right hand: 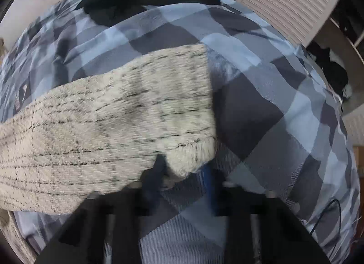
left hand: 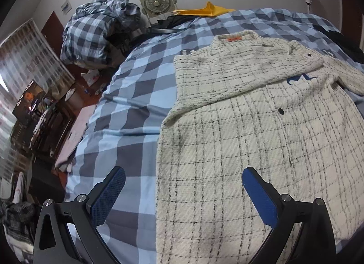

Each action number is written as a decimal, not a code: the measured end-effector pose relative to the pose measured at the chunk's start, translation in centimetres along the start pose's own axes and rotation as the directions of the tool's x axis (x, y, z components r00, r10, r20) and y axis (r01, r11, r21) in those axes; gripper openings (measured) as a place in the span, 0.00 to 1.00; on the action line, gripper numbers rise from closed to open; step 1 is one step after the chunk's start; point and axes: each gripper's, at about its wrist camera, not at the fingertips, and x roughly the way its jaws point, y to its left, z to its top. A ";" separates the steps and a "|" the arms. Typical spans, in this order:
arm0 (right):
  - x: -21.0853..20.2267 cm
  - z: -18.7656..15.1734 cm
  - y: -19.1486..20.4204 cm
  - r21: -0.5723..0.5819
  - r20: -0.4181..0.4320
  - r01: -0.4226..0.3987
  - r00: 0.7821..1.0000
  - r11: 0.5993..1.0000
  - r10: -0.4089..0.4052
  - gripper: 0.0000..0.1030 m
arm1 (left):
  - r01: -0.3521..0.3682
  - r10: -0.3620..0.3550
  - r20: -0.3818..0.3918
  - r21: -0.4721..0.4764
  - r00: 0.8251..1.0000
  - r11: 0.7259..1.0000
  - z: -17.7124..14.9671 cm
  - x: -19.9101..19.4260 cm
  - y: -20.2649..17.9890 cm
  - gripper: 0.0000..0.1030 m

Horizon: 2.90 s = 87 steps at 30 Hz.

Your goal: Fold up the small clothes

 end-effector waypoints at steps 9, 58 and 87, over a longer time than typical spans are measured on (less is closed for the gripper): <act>-11.4 -0.6 -2.4 0.000 0.213 -0.129 0.969 0.992 0.126 0.14 | 0.012 -0.009 0.038 -0.073 0.999 0.997 0.0 -1.5 1.9 1.00; -12.4 -10.2 34.6 -0.691 0.026 -0.080 0.990 0.718 0.136 0.75 | 0.187 -0.174 0.067 -0.339 0.982 0.922 -1.2 -2.2 9.4 1.00; -20.9 -13.1 25.4 -0.162 0.034 -0.566 0.815 0.808 0.578 0.70 | 0.058 -0.059 0.002 -0.218 0.998 0.974 -1.1 0.4 7.2 1.00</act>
